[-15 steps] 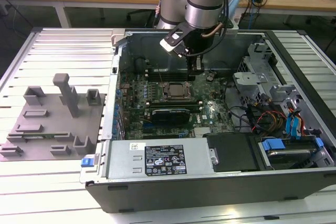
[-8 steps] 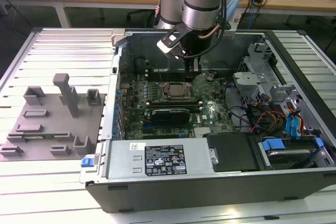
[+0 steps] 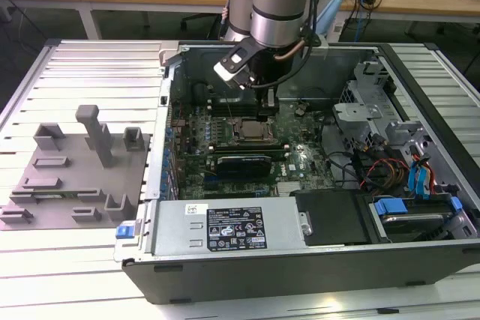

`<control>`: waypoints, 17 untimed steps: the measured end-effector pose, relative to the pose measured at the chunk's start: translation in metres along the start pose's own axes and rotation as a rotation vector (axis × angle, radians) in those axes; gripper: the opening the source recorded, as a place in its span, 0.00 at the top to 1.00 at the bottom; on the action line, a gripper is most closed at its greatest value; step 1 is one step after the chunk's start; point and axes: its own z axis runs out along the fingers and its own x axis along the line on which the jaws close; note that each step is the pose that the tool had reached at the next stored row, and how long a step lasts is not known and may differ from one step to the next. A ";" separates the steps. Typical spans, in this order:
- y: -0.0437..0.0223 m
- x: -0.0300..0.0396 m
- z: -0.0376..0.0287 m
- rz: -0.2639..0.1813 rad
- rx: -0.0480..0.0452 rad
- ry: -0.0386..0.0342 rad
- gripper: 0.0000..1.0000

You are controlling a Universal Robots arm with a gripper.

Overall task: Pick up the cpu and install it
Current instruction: 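Close the cpu cover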

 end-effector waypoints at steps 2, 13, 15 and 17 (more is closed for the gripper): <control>0.0000 0.0000 0.0000 0.000 0.0001 -0.0002 0.89; -0.0001 0.0000 0.0001 -0.177 -0.0033 -0.0009 0.89; -0.0001 0.0000 0.0002 -0.224 -0.0043 -0.0010 0.89; -0.0001 0.0000 0.0003 -0.266 -0.0051 -0.0012 0.89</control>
